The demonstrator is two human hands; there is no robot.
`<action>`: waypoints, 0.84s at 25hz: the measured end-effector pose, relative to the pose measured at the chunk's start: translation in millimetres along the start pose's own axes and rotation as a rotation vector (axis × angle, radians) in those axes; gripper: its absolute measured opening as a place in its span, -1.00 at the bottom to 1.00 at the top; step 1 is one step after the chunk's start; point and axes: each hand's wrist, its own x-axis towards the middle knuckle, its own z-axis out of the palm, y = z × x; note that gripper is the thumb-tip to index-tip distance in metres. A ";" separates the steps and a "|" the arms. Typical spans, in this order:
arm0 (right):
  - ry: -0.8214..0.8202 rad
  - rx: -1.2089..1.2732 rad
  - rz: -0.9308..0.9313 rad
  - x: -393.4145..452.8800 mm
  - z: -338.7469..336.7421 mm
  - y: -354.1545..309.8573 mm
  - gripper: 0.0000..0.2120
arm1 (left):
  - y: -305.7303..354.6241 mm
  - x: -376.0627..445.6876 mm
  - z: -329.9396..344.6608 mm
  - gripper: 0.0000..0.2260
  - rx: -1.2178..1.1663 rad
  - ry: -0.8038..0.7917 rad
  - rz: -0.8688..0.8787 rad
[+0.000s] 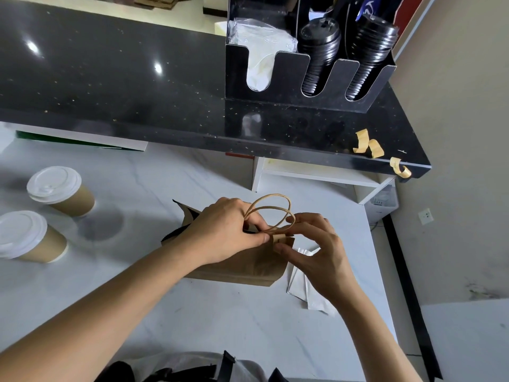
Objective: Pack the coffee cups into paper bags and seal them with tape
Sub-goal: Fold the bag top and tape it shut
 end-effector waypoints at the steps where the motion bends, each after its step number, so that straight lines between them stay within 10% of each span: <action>1: -0.039 -0.012 -0.003 2.4 -3.0 2.4 -0.74 | 0.1 0.0 0.0 -0.98 0.001 0.003 -0.003; 21: -0.091 -0.056 -0.077 17.1 -9.1 -3.5 -0.93 | -2.6 -0.3 1.0 -0.97 0.007 0.035 0.001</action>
